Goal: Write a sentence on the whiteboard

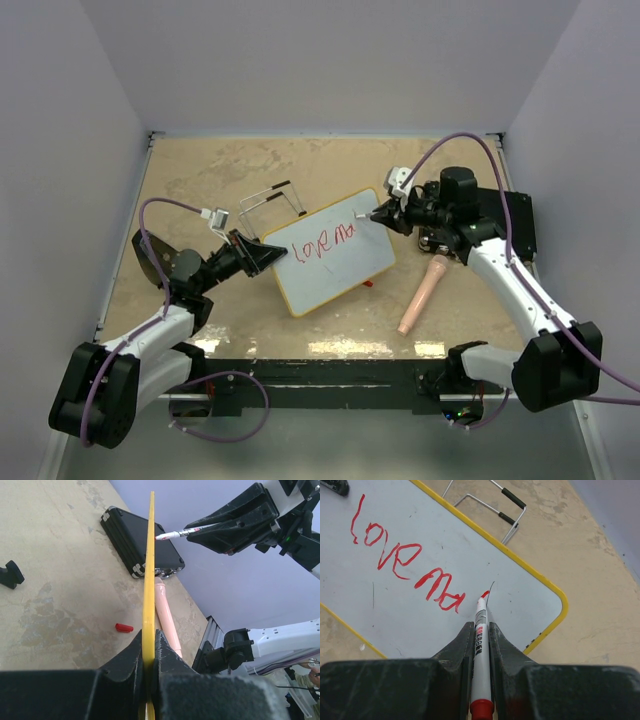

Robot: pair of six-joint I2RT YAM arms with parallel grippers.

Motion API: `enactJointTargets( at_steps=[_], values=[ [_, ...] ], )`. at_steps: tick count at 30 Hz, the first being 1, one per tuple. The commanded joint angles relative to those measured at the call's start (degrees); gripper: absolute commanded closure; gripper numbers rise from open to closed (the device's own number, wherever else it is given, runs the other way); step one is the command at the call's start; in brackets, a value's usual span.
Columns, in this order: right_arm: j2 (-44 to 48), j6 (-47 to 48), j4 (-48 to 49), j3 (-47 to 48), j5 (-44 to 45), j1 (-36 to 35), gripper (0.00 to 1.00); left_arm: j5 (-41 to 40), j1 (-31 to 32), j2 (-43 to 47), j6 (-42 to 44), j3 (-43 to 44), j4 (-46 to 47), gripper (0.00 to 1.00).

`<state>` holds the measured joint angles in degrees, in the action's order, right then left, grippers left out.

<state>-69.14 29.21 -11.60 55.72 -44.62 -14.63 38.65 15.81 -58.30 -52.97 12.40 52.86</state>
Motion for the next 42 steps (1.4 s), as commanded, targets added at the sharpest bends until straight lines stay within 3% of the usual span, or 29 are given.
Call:
enactJointTargets(
  at_steps=[1,13,33,42],
  values=[
    [-0.90,4.00,-3.69,1.84,-1.08,-0.22,1.00,-0.24,-0.34,1.08,-1.61,2.80,8.40,1.00],
    [-3.89,9.72,-10.99,4.30,-2.40,-0.75,1.00,-1.57,-0.43,1.44,-1.26,3.86,7.34,1.00],
    [-2.13,-2.05,1.22,3.17,4.10,-0.75,1.00,-0.42,-0.43,0.56,-1.70,3.42,8.31,1.00],
    [-2.22,0.40,-1.84,3.16,4.11,-0.75,1.00,-0.68,-0.43,1.00,-1.52,3.24,7.96,1.00]
  ],
)
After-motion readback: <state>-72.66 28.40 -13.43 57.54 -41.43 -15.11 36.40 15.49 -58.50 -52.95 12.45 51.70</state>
